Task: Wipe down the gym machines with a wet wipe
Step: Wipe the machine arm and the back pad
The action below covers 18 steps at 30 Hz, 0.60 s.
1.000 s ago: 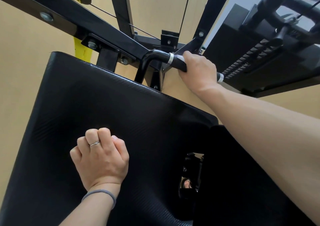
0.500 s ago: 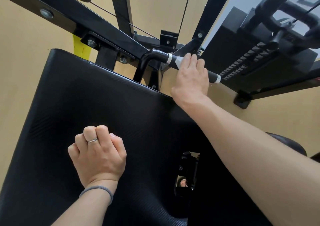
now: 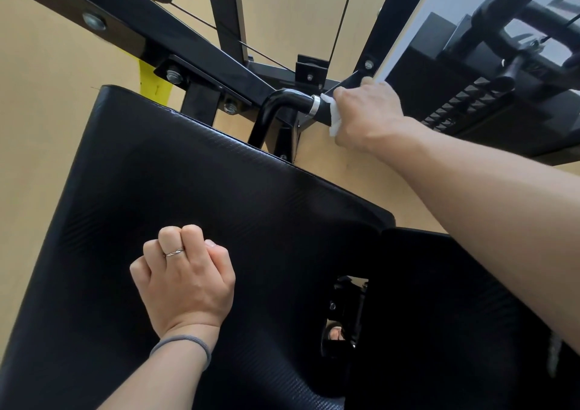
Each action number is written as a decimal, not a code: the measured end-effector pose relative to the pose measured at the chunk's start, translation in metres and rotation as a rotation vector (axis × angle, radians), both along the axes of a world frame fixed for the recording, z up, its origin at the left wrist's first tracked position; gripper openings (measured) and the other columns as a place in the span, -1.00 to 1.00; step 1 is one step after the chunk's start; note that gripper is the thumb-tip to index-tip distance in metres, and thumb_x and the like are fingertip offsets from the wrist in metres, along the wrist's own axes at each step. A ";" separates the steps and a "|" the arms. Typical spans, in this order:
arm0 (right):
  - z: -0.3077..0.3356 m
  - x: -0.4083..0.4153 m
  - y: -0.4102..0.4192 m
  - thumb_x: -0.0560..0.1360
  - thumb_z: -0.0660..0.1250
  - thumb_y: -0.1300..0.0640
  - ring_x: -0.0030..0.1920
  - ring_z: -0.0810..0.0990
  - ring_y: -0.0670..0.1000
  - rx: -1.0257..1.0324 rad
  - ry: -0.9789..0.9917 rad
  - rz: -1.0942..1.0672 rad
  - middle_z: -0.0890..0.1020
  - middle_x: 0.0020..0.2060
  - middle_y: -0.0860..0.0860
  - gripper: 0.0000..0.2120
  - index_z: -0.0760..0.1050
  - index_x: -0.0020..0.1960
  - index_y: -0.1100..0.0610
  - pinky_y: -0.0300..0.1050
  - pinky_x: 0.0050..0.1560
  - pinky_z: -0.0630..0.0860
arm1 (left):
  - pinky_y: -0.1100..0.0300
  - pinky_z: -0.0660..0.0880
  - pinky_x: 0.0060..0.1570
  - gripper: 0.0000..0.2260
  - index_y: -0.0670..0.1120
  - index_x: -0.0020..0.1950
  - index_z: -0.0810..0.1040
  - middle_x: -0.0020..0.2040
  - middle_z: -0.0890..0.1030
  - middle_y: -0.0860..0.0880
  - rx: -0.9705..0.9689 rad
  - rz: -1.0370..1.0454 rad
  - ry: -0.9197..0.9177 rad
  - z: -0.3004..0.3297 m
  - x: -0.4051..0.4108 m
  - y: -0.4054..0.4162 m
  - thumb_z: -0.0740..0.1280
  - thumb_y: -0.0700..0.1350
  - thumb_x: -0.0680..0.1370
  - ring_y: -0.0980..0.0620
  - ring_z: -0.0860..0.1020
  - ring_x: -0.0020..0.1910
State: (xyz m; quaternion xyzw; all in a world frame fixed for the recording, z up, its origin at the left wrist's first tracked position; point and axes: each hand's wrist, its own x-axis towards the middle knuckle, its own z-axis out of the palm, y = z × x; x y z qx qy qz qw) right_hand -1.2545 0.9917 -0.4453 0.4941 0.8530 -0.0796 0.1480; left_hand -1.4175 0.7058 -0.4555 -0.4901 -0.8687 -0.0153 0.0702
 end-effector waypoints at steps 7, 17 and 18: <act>-0.019 -0.044 0.004 0.49 0.38 0.19 -0.02 0.53 0.18 -0.143 0.320 -0.086 0.57 -0.06 0.07 -0.85 0.44 0.02 0.13 0.02 -0.09 0.44 | -0.15 0.25 -0.09 -0.85 -0.19 -0.03 0.38 -0.01 0.32 -0.18 0.003 0.009 -0.007 0.001 0.000 0.000 0.16 -0.11 0.56 -0.21 0.27 -0.09; -0.032 -0.034 -0.009 0.56 0.35 -0.03 -0.18 0.42 0.13 0.075 0.392 -0.098 0.47 -0.19 0.00 -0.79 0.41 0.01 0.08 -0.01 -0.13 0.34 | -0.15 0.24 -0.09 -0.84 -0.21 -0.04 0.41 -0.01 0.32 -0.17 0.009 0.007 0.006 -0.001 0.000 0.000 0.17 -0.12 0.55 -0.21 0.27 -0.09; -0.034 -0.031 -0.009 0.56 0.35 -0.03 -0.19 0.44 0.14 0.089 0.390 -0.109 0.48 -0.20 0.00 -0.79 0.44 0.04 0.09 -0.02 -0.14 0.35 | -0.14 0.24 -0.09 -0.84 -0.21 -0.04 0.41 -0.01 0.33 -0.17 0.009 0.005 0.007 -0.001 -0.001 0.000 0.17 -0.12 0.55 -0.21 0.27 -0.09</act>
